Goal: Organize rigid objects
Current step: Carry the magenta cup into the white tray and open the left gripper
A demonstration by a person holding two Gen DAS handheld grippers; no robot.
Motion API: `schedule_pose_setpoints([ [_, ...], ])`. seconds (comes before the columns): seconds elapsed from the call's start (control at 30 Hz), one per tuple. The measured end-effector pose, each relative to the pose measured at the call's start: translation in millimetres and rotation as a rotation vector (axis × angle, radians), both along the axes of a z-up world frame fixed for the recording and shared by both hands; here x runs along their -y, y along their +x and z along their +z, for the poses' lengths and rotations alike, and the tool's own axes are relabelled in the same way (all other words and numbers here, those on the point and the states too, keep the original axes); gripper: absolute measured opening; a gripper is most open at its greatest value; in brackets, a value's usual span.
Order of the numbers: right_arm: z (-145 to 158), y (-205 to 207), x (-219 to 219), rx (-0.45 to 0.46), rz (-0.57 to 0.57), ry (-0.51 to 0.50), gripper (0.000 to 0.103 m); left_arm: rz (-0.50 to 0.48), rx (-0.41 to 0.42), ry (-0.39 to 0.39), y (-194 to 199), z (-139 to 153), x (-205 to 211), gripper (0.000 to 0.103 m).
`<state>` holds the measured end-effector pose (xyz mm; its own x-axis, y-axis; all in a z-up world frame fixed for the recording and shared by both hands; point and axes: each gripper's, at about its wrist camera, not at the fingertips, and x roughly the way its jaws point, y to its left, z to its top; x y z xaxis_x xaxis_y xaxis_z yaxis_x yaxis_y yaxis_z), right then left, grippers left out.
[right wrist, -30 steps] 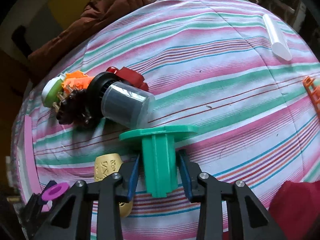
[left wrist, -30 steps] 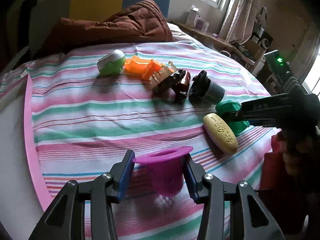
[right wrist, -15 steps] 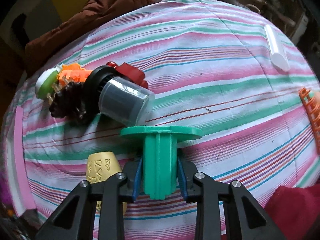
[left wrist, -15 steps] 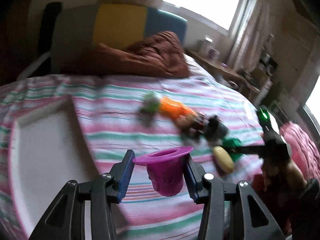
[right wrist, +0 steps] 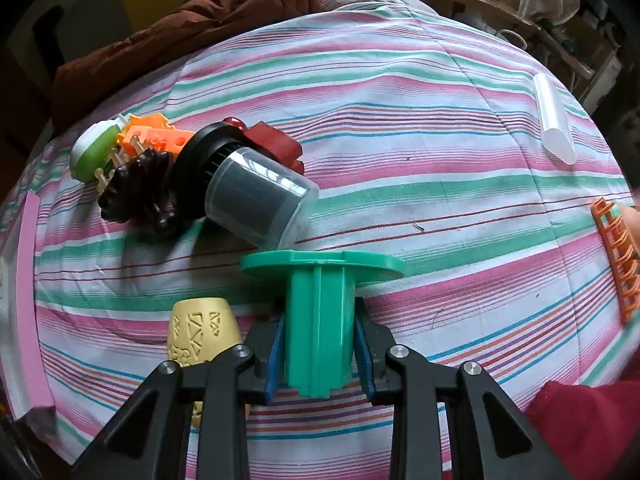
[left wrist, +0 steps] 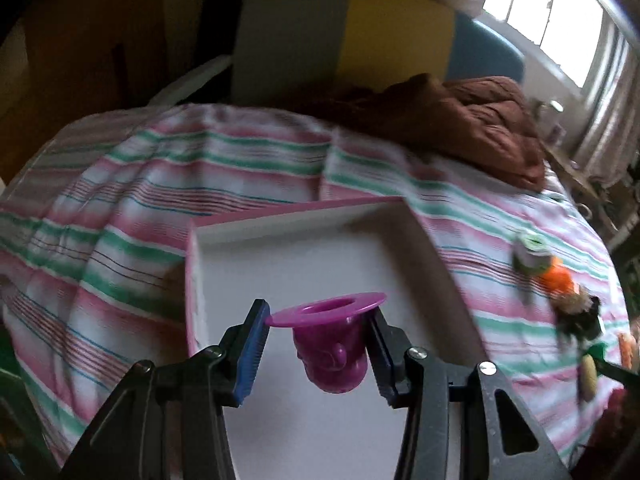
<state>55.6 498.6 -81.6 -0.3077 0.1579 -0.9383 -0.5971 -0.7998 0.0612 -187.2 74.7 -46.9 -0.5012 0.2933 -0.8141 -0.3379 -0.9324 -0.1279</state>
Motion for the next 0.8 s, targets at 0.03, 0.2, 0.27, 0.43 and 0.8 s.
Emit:
schedule_pose_setpoints([
  [0.03,0.1,-0.5,0.1,0.001,0.001,0.001,0.031,0.005,-0.002,-0.007,-5.7,-3.2,1.6,0.048],
  [0.2,0.2,-3.3,2.3,0.003,0.005,0.006,0.031,0.036,-0.004,-0.063,-28.1,-19.3,1.9,0.048],
  [0.27,0.1,-3.3,3.5,0.003,0.006,0.007,0.031,0.062,0.011,-0.083,-36.0,-24.1,5.5,0.048],
  [0.43,2.0,-3.7,5.1,0.006,0.008,0.012,0.032,0.070,-0.002,-0.083,-35.2,-21.3,15.2,0.059],
  [0.8,5.5,-6.6,11.8,0.017,0.025,0.040,0.032,0.058,-0.102,-0.045,34.1,15.5,29.6,0.060],
])
